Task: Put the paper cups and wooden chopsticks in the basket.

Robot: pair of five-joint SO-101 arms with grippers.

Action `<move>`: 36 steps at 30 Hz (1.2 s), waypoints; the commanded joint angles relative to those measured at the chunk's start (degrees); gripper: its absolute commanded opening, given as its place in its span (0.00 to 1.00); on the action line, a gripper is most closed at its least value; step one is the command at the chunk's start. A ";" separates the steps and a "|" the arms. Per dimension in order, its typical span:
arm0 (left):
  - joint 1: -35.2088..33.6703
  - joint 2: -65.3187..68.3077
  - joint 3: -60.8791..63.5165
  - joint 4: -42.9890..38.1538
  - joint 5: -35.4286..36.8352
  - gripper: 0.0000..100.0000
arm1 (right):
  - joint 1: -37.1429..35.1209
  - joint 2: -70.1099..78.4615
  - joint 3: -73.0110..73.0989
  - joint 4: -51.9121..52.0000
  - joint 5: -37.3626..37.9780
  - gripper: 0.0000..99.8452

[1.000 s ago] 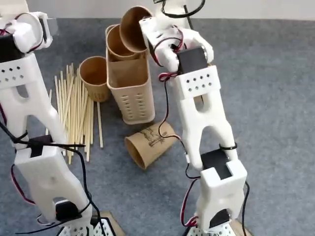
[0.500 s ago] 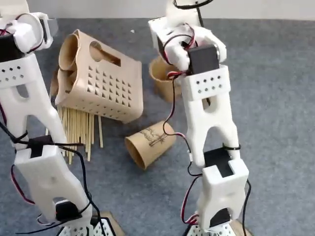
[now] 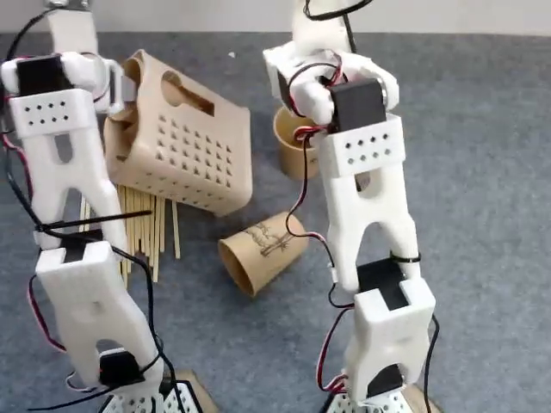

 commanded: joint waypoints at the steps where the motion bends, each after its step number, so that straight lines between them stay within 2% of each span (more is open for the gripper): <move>1: 6.55 -0.40 -0.13 1.67 -0.62 0.25 | 3.21 -2.68 -2.24 5.93 -0.09 0.04; 4: 9.89 -0.40 -0.13 2.64 -0.62 0.25 | 7.43 -2.68 -2.24 11.30 0.00 0.04; 9: 12.88 -0.40 -0.13 3.08 -0.53 0.24 | 13.93 -2.68 -2.15 13.67 0.00 0.04; 15: 13.14 -1.01 -0.66 2.81 -0.44 0.24 | 15.87 -2.07 -1.54 17.63 4.57 0.04; 23: 6.11 -6.20 -12.35 3.96 -0.26 0.25 | 15.96 4.79 -1.71 19.74 5.54 0.04; 29: 1.45 -7.60 -13.49 6.15 -0.26 0.25 | 18.51 10.51 -2.15 19.47 5.45 0.04; 36: -4.97 -7.52 -13.41 6.86 -0.26 0.25 | 24.40 19.74 -1.98 9.71 5.27 0.04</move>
